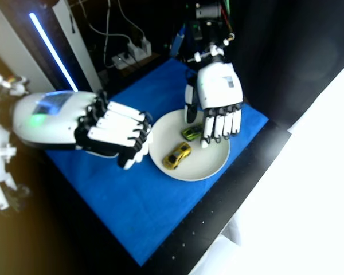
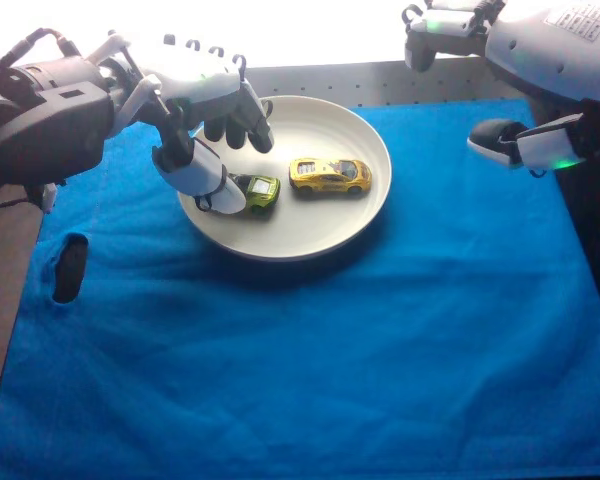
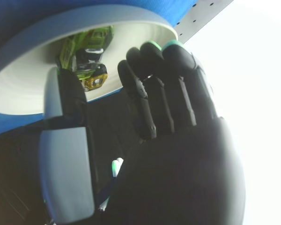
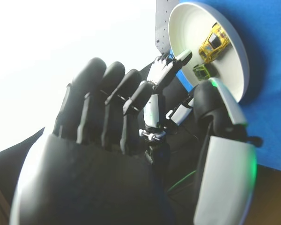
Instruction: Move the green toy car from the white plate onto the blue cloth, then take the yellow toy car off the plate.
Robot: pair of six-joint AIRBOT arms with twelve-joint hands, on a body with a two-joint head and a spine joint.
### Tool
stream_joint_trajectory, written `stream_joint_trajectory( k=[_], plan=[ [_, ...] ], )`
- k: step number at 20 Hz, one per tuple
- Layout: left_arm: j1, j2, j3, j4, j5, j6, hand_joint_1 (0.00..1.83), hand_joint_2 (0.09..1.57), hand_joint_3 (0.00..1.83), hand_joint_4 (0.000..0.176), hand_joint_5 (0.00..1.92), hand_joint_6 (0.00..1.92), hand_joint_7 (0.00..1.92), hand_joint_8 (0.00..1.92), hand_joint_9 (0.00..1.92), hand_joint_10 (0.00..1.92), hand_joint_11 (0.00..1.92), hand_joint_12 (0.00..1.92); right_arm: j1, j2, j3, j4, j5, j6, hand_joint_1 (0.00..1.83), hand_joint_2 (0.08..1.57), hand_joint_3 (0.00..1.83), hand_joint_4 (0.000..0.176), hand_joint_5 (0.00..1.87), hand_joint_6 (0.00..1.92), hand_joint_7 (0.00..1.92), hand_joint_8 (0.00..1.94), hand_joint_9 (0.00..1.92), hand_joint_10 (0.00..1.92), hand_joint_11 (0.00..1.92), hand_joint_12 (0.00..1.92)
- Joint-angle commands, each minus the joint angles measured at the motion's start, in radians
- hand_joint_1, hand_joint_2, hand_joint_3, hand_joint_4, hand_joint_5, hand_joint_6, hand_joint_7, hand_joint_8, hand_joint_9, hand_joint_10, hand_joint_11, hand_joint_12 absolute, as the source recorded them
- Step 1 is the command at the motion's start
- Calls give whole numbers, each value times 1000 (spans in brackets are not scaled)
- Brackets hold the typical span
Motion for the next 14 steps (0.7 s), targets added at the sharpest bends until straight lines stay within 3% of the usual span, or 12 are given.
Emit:
stream_joint_trajectory(
  k=[1,3,6,7,8,13,14],
  plan=[
    [-13,-2,6,5,-91,1,985,959,0,0,755,67,531,1044,479,1415,425,1842,17,-1,0,8,123,-7,1123,778,455,0,380,1016,437,1050,356,1364,296,1847],
    [-12,-7,12,5,-82,1,982,950,0,0,771,53,567,980,545,1357,468,1794,17,-1,0,8,123,-7,1178,743,481,0,399,1027,468,1015,377,1330,276,1833],
    [-5,-13,18,5,-71,1,1011,952,0,0,780,26,760,481,723,960,551,1592,17,-1,0,8,123,-7,1238,735,491,0,411,999,478,962,377,1283,267,1791],
    [-2,-16,21,5,-68,1,1029,963,1,0,788,12,903,245,819,747,586,1484,17,-1,0,8,123,-7,1236,723,518,0,412,998,483,979,389,1296,292,1796],
    [-1,-18,23,5,-67,1,1030,971,1,0,791,8,944,172,836,705,585,1470,17,-1,0,7,123,-7,1240,712,543,0,414,1012,490,1002,395,1312,300,1806],
    [7,-30,33,5,-59,1,1077,1003,11,0,834,23,972,151,851,707,603,1478,17,-1,-1,7,123,-7,1204,732,550,0,417,975,494,982,407,1306,331,1793],
    [7,-29,31,5,-61,1,1106,1018,7,0,900,43,960,414,817,953,609,1610,17,-1,-1,8,123,-7,1196,729,554,0,420,984,497,1008,418,1339,344,1802]
  ],
)
